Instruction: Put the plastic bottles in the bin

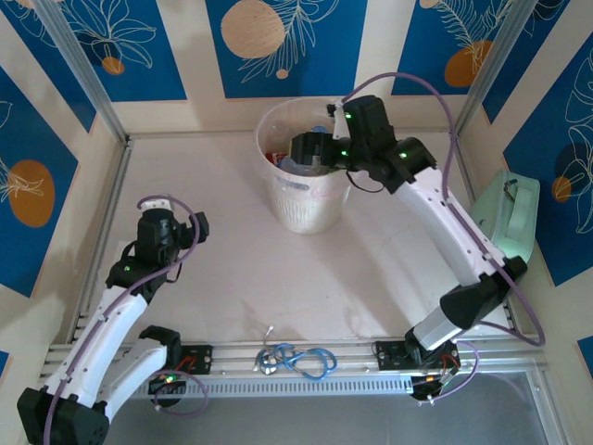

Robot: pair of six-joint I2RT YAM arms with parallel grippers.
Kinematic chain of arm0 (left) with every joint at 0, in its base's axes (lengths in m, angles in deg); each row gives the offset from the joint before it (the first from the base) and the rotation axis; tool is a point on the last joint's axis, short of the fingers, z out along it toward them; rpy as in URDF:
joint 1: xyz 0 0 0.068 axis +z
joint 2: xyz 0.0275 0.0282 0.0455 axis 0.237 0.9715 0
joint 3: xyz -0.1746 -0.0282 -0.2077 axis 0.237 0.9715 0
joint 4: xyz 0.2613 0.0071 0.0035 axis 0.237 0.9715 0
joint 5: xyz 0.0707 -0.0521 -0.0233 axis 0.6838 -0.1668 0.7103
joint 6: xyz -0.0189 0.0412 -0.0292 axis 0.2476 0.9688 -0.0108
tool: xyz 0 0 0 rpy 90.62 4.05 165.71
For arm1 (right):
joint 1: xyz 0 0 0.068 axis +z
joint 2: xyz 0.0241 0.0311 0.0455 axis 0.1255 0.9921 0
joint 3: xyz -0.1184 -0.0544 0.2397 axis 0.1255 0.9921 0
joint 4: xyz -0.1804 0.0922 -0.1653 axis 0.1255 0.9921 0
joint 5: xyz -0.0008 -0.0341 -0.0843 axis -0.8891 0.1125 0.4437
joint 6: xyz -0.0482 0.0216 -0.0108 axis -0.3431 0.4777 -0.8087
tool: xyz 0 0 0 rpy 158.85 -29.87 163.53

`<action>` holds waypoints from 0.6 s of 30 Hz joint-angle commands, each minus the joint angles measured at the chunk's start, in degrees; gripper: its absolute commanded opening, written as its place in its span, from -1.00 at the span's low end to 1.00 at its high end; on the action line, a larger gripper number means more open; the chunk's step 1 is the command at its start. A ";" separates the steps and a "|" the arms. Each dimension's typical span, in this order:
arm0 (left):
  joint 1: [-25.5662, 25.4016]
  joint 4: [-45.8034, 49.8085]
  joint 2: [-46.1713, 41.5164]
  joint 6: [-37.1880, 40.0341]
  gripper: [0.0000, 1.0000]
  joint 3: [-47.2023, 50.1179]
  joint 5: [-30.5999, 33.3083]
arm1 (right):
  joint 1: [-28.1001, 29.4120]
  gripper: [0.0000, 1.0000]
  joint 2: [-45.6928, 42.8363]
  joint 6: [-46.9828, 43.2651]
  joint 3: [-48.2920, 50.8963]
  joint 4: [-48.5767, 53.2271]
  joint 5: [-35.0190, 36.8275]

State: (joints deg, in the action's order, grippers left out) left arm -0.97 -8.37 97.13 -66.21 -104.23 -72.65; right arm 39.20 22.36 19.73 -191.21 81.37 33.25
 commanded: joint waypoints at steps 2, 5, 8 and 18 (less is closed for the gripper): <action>0.83 -0.93 0.16 0.67 1.00 -0.35 -0.02 | -0.66 0.98 -9.20 -2.14 4.03 2.40 5.19; 0.82 -3.61 1.17 1.56 0.99 0.57 2.29 | -2.88 0.98 -15.32 -0.87 13.51 1.51 8.93; 0.85 -7.75 3.53 3.59 1.00 2.68 6.70 | -4.96 0.98 -23.45 0.37 28.26 -4.15 15.79; 2.44 -29.74 16.75 13.65 1.00 10.72 14.30 | -14.05 0.98 -33.68 -8.01 62.46 -27.66 26.91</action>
State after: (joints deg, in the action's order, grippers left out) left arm -0.14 -28.39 112.15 -56.85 -92.88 -60.47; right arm 27.09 -12.13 15.81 -131.26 64.23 54.93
